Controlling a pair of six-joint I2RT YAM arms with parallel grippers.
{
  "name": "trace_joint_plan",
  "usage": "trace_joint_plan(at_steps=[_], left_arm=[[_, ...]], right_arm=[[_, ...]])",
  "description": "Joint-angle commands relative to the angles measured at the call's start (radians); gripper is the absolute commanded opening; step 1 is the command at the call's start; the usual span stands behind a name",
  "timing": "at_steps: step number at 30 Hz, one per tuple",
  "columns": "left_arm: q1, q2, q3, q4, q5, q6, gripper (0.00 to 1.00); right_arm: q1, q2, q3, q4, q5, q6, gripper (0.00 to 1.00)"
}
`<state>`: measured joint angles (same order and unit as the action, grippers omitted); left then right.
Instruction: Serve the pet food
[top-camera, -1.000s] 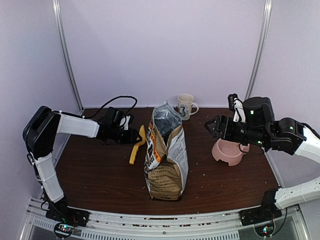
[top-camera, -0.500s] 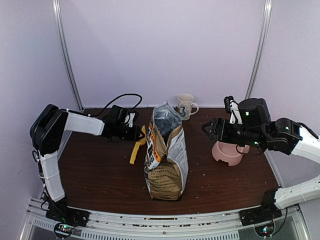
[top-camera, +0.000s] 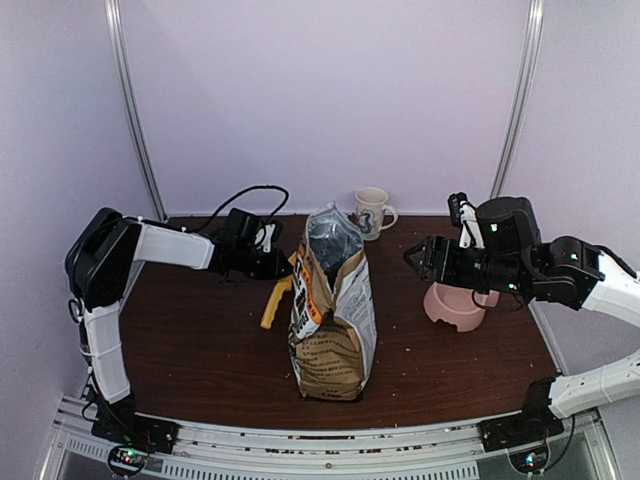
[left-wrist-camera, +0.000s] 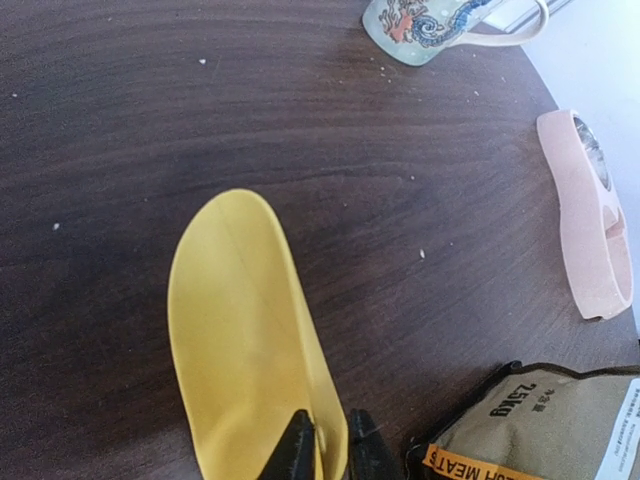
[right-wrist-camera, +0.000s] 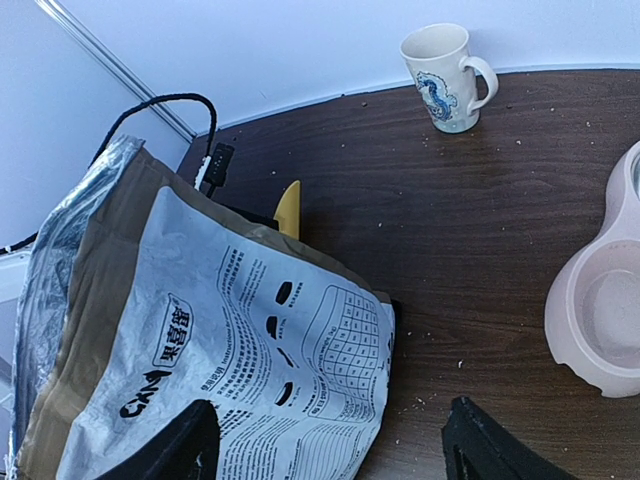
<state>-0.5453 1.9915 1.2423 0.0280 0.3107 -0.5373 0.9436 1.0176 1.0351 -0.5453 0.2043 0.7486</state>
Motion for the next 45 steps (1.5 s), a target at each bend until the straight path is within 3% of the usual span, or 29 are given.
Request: trace_joint_plan(at_steps=[1, 6, 9, 13, 17, 23, 34, 45], left_arm=[[-0.006, 0.035, 0.046, -0.018, -0.011, -0.006, 0.16], [-0.007, 0.069, 0.09, -0.074, -0.017, -0.007, 0.16], [-0.011, 0.061, 0.09, -0.076, -0.023, -0.012, 0.04], [-0.014, 0.009, 0.067, -0.075, -0.038, -0.037, 0.0], [-0.014, -0.097, 0.016, -0.076, -0.074, -0.087, 0.0], [-0.034, -0.374, -0.137, -0.02, -0.138, -0.206, 0.0], [-0.278, -0.782, -0.036, -0.131, -0.439, -0.29, 0.0], [-0.483, -0.795, 0.04, 0.03, -0.554, -0.332, 0.0]], right_arm=[[-0.004, -0.003, -0.013, 0.002, 0.006, 0.005, 0.78], [-0.004, -0.013, -0.019, -0.002, 0.016, 0.005, 0.78], [-0.003, -0.016, -0.021, -0.006, 0.021, 0.005, 0.78], [-0.005, -0.021, -0.019, -0.004, 0.02, 0.006, 0.78], [-0.003, -0.021, -0.011, -0.002, 0.018, -0.01, 0.78], [0.022, -0.024, 0.03, 0.027, -0.006, -0.07, 0.78], [0.194, 0.123, 0.274, 0.08, 0.015, -0.205, 0.78], [0.344, 0.454, 0.641, -0.034, 0.028, -0.375, 0.78]])
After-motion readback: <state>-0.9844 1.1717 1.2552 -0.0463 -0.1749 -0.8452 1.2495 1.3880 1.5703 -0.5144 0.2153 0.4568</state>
